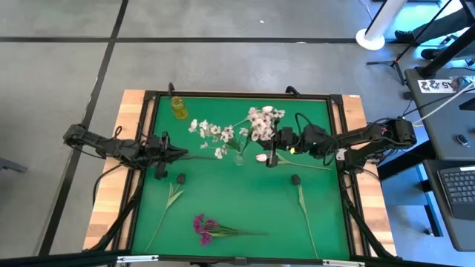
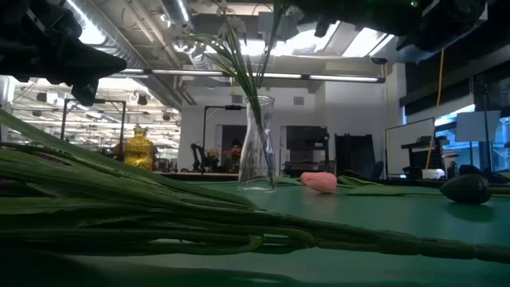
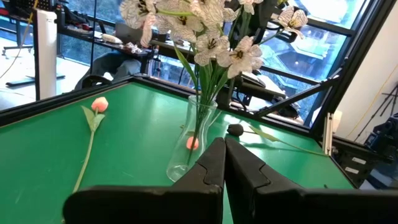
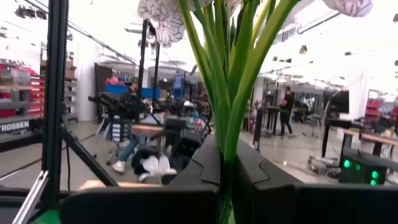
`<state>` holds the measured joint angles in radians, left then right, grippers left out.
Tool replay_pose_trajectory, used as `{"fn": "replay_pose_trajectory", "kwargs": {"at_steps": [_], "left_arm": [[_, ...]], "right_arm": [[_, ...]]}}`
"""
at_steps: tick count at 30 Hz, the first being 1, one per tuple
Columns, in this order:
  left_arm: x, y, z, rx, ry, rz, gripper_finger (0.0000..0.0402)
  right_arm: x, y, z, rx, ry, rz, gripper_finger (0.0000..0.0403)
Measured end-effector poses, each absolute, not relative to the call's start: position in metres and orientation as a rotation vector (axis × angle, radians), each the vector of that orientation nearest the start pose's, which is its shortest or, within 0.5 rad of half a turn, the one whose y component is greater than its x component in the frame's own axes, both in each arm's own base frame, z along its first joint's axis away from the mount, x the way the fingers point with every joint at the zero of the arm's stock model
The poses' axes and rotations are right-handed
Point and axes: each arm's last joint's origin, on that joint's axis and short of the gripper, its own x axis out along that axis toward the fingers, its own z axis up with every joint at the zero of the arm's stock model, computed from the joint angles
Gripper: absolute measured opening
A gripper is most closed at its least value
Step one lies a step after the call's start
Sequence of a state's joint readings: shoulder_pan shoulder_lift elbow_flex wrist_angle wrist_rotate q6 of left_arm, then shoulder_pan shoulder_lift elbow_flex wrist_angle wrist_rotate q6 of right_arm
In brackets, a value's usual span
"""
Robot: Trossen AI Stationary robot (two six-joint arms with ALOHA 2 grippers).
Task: Sort flowers into vase by color
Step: Put the white flowers into the transparent vase
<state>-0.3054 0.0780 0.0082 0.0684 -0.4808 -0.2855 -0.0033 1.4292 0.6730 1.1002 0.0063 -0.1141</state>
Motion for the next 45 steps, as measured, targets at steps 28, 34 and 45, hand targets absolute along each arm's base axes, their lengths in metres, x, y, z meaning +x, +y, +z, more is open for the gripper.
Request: {"fn": "replay_pose_trajectory", "kwargs": {"at_steps": [28, 34, 45], "left_arm": [[0.098, -0.017, 0.167, -0.284, -0.024, 0.174, 0.0], [0.098, -0.017, 0.169, -0.39, -0.057, 0.169, 0.0], [0.096, -0.017, 0.191, -0.424, -0.192, 0.1, 0.0]], "right_arm": [[0.305, -0.003, 0.266, -0.182, -0.111, -0.132, 0.0054], [0.305, -0.003, 0.266, -0.15, -0.112, -0.129, 0.0145], [0.298, -0.003, 0.263, -0.16, 0.014, -0.12, 0.0261]]}}
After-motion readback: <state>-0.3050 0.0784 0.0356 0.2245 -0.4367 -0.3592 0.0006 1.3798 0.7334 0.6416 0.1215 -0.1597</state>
